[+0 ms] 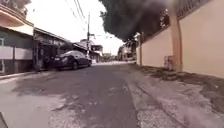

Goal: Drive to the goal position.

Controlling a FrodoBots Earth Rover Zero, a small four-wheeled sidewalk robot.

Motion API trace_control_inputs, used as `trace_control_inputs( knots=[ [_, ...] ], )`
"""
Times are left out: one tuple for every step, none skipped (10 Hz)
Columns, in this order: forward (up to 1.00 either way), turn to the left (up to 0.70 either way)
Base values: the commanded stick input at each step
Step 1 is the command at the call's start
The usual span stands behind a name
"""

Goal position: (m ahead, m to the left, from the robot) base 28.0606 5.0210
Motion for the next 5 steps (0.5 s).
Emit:
trace_control_inputs(
  knots=[
    [0.70, 0.00],
    [0.70, 0.00],
    [0.70, 0.00],
    [0.70, 0.00],
    [0.70, 0.00]
  ],
)
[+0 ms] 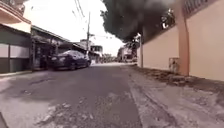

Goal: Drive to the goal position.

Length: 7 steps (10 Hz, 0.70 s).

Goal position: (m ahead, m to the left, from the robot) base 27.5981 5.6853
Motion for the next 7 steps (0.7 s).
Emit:
trace_control_inputs(
  knots=[
    [0.70, 0.00],
    [0.70, 0.00],
    [0.70, 0.00],
    [0.70, 0.00],
    [0.70, 0.00],
    [0.70, 0.00],
    [0.70, 0.00]
  ],
)
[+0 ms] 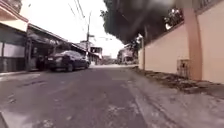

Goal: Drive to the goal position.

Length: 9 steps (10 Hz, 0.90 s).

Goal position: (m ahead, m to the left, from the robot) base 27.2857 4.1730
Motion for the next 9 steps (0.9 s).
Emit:
trace_control_inputs(
  knots=[
    [0.70, 0.00],
    [0.70, 0.00],
    [0.70, 0.00],
    [0.70, 0.00],
    [0.70, 0.00],
    [0.70, -0.19],
    [0.70, -0.23],
    [0.70, 0.00],
    [0.70, 0.00]
  ],
)
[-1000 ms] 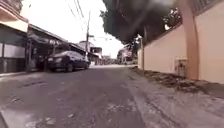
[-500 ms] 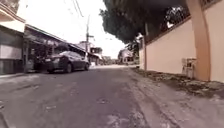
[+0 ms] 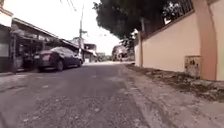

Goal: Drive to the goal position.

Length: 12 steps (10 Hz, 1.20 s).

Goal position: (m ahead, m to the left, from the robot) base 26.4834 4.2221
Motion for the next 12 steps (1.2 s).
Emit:
trace_control_inputs(
  knots=[
    [0.70, 0.00],
    [0.70, 0.00],
    [0.70, 0.00],
    [0.70, 0.00],
    [0.70, 0.00],
    [0.70, 0.00],
    [0.70, 0.00],
    [0.70, 0.00],
    [0.70, 0.00],
    [0.70, 0.00],
    [0.70, 0.00],
    [0.70, 0.00]
  ],
)
